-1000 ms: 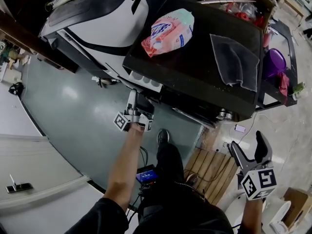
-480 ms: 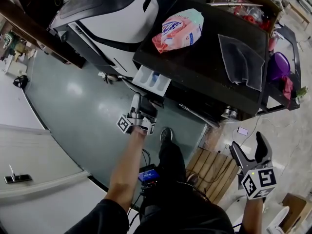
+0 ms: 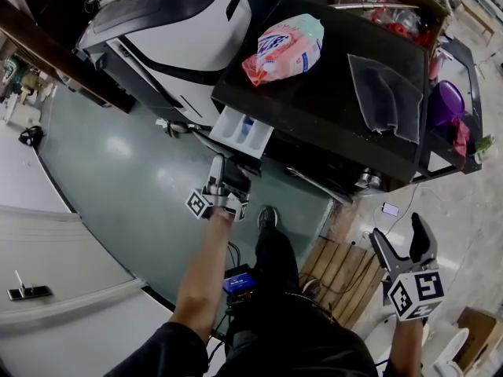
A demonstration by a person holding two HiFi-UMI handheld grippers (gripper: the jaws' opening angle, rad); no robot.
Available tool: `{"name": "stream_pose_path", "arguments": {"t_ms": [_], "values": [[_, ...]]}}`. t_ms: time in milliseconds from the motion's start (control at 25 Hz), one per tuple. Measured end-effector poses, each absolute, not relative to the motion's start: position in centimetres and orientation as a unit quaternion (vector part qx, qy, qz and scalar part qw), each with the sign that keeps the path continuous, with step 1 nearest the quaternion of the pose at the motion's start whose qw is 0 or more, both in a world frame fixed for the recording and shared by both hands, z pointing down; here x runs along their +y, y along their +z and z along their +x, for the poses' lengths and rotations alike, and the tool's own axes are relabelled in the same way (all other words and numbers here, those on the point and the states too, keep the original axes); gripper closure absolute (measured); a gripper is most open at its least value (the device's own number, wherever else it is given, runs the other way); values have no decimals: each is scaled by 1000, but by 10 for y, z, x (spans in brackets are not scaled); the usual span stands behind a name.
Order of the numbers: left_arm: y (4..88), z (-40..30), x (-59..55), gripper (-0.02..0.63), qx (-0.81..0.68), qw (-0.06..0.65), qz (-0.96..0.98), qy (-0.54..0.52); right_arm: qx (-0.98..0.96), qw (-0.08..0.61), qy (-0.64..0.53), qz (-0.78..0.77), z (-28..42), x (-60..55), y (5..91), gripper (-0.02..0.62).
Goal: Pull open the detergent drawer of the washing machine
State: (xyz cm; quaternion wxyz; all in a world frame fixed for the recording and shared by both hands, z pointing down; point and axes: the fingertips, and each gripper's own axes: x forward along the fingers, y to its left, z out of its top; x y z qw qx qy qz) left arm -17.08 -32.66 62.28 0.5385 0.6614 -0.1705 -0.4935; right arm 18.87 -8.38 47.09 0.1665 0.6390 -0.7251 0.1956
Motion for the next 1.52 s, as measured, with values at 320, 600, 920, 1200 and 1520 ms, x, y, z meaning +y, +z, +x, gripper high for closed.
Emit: {"name": "stream_pose_path", "arguments": {"t_ms": [320,600,920,1200,1520], "values": [[623,-196,-281,309,-147,529,690,-472,-734,168,199,628,178,-88,479,201],[629,-194,-286,221,-171,537,697,-443,-750,169,197,608,158,-88,479,200],[633,-197,-285,210,-198,545,698,-421,-751,166,188,610,162,-75,467,200],[610,-218,-270,210,-211,524,710,-420,-757,155,182,609,162,-57,458,200],[556,-242,-249,210,-219,490,738,-408,-772,136,173,597,150,-35,445,201]]}}
